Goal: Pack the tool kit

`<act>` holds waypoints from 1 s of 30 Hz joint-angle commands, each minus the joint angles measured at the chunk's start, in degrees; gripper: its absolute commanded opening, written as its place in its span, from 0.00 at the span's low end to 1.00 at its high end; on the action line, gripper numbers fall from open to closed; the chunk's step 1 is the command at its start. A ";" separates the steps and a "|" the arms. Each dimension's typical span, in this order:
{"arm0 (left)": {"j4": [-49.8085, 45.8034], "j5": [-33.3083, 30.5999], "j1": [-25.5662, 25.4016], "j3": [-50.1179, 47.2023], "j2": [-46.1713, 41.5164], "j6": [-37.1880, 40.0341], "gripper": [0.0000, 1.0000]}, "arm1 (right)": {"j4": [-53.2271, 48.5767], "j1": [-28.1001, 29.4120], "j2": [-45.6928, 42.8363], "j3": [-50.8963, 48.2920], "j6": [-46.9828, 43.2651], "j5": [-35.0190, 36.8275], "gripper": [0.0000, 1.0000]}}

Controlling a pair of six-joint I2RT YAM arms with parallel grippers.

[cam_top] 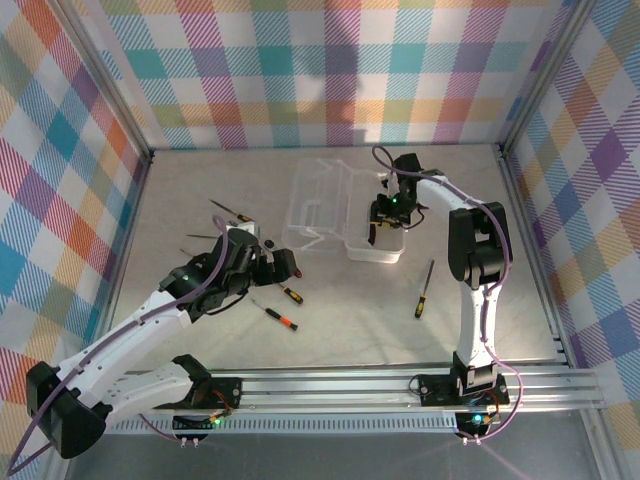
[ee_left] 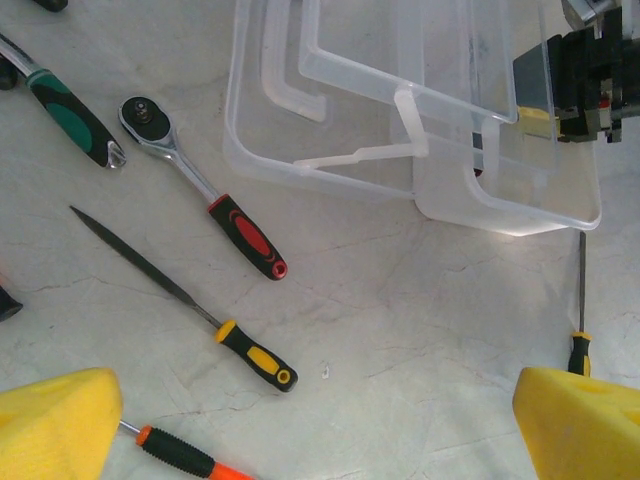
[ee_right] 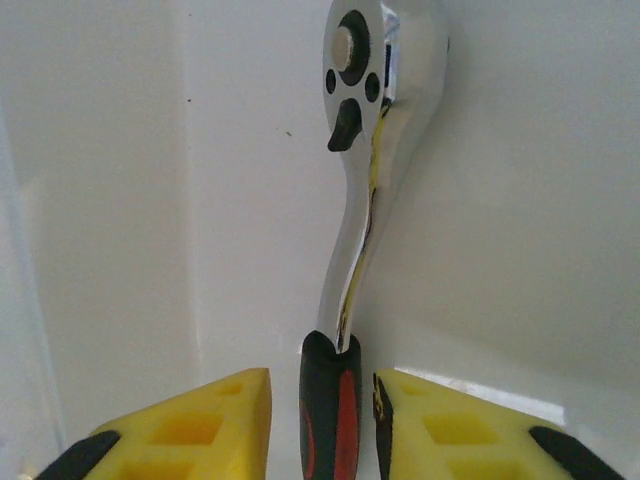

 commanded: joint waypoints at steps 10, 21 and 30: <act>-2.36 -8.70 1.83 2.98 2.59 -2.33 1.00 | 1.07 0.44 -17.89 -6.63 0.93 7.94 0.31; 2.11 -0.53 18.38 4.95 15.54 -6.79 0.58 | 10.33 2.43 -37.40 -26.57 4.87 9.25 0.28; 3.57 1.72 19.19 14.79 37.51 -5.45 0.49 | 14.38 2.79 -48.60 -41.71 7.18 6.97 0.30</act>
